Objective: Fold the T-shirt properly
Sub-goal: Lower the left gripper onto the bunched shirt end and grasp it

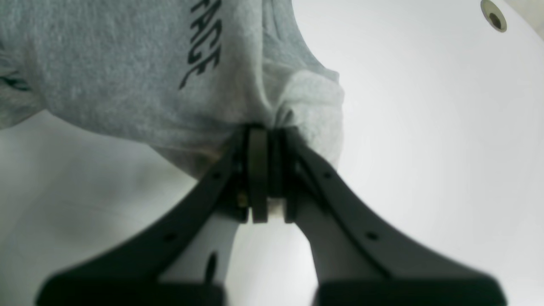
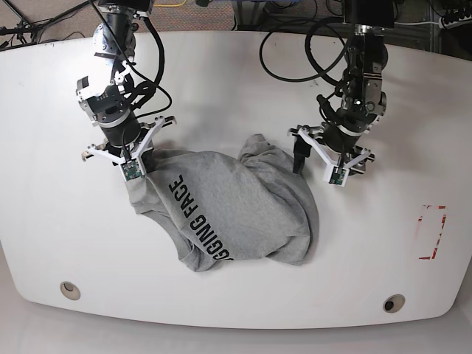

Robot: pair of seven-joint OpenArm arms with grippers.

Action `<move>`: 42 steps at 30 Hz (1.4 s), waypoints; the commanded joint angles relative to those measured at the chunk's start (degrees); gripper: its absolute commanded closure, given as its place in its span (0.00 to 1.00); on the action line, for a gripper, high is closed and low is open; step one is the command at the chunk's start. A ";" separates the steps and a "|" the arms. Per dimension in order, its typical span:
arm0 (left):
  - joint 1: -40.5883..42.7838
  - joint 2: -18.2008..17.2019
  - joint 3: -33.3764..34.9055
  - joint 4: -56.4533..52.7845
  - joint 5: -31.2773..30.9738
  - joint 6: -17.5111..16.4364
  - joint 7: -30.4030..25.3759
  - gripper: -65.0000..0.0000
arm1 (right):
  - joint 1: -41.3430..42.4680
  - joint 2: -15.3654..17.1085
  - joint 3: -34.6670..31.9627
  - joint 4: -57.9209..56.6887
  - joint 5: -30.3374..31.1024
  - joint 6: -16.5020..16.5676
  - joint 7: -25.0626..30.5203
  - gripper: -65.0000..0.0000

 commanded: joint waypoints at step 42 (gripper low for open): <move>-22.76 4.08 -1.47 -26.02 -0.93 -0.33 4.89 0.28 | 0.58 0.28 -0.21 1.39 0.41 0.23 1.22 0.99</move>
